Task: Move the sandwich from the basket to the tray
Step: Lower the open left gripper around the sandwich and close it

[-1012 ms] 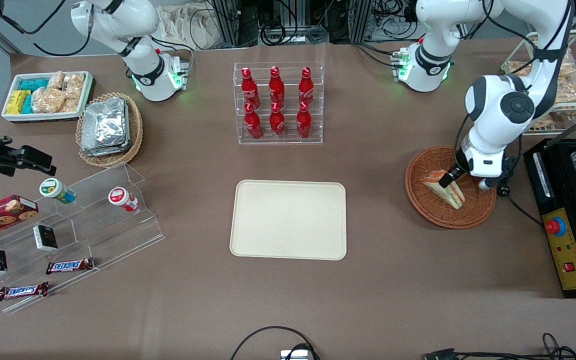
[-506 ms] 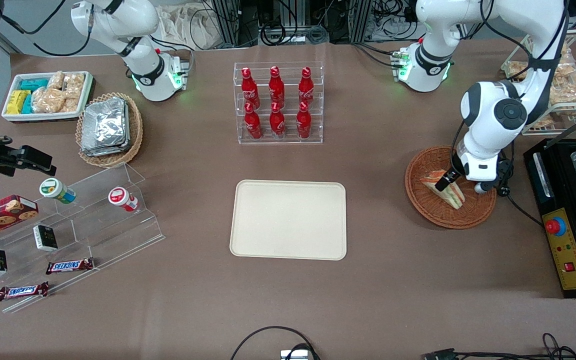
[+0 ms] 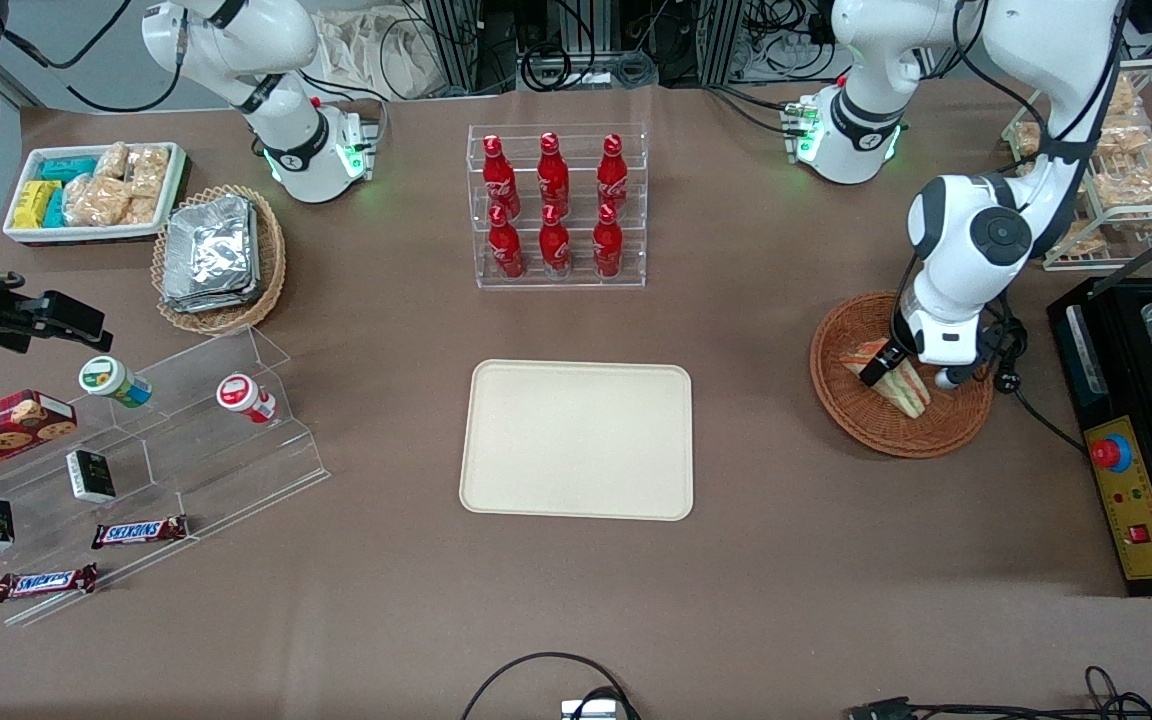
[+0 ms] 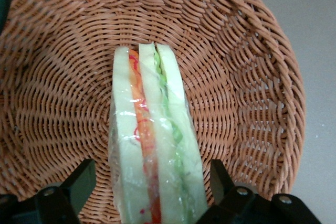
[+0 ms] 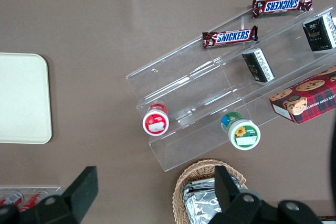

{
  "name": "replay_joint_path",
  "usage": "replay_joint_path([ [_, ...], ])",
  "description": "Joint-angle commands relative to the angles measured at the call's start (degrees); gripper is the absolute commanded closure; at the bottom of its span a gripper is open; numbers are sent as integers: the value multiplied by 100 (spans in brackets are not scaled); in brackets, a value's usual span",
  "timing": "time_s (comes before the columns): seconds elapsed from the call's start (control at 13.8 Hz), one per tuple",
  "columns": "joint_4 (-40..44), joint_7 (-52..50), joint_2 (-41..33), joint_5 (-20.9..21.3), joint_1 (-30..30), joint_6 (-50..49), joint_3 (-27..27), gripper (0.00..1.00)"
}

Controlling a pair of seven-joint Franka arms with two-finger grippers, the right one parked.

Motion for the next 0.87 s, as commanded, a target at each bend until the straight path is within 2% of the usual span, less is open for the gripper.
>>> replay_joint_path([
  [0.0,-83,-175,74,416,-7,252,12,31],
  [0.14,-74,-166,92,497,10,252,12,57],
  [0.22,-74,-157,83,497,10,252,12,66],
  [0.29,-74,-131,65,497,10,252,12,70],
  [0.58,-22,-52,-329,602,-7,-132,12,73],
  [0.8,84,402,-899,1076,-25,-914,-67,75],
])
